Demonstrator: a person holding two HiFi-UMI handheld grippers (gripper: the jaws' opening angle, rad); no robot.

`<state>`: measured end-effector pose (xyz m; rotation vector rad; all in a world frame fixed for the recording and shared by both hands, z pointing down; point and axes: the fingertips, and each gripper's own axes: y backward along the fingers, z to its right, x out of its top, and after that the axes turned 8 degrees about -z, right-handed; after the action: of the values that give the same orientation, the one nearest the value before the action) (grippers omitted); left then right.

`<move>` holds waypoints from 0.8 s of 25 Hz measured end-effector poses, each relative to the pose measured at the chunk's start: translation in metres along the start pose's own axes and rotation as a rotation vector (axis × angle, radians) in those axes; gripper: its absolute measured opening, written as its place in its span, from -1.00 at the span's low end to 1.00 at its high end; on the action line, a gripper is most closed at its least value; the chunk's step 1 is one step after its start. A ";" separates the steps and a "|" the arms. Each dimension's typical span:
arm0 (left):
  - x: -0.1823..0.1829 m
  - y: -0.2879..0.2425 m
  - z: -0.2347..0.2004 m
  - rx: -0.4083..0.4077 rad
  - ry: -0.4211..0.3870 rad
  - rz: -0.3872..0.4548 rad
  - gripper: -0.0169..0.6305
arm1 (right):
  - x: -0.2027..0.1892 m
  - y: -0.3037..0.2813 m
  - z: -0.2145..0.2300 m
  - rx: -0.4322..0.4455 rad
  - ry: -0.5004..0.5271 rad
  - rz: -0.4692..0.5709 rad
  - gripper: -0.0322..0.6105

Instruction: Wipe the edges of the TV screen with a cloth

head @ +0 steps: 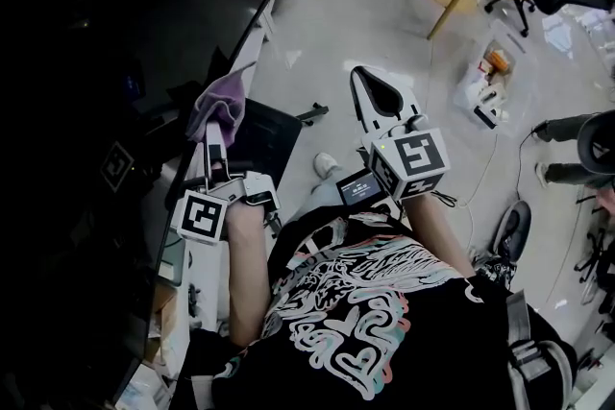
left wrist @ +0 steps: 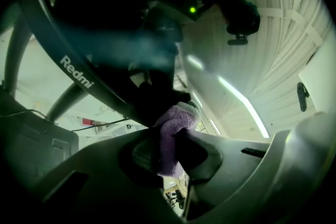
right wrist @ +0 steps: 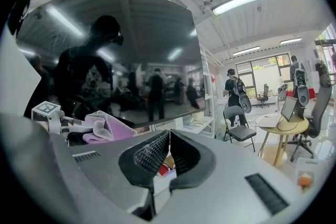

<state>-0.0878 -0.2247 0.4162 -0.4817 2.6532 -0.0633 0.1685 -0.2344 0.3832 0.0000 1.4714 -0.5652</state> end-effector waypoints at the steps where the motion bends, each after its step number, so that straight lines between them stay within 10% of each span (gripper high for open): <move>1: -0.002 -0.010 0.003 -0.001 -0.005 -0.005 -0.78 | 0.003 -0.004 0.007 0.001 -0.003 -0.001 -0.80; 20: -0.004 -0.034 0.011 -0.052 0.132 -0.017 -0.78 | 0.024 -0.026 -0.009 0.055 0.043 -0.009 -0.80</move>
<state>-0.0687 -0.2547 0.4119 -0.5334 2.7856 -0.0324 0.1512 -0.2624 0.3688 0.0488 1.4974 -0.6165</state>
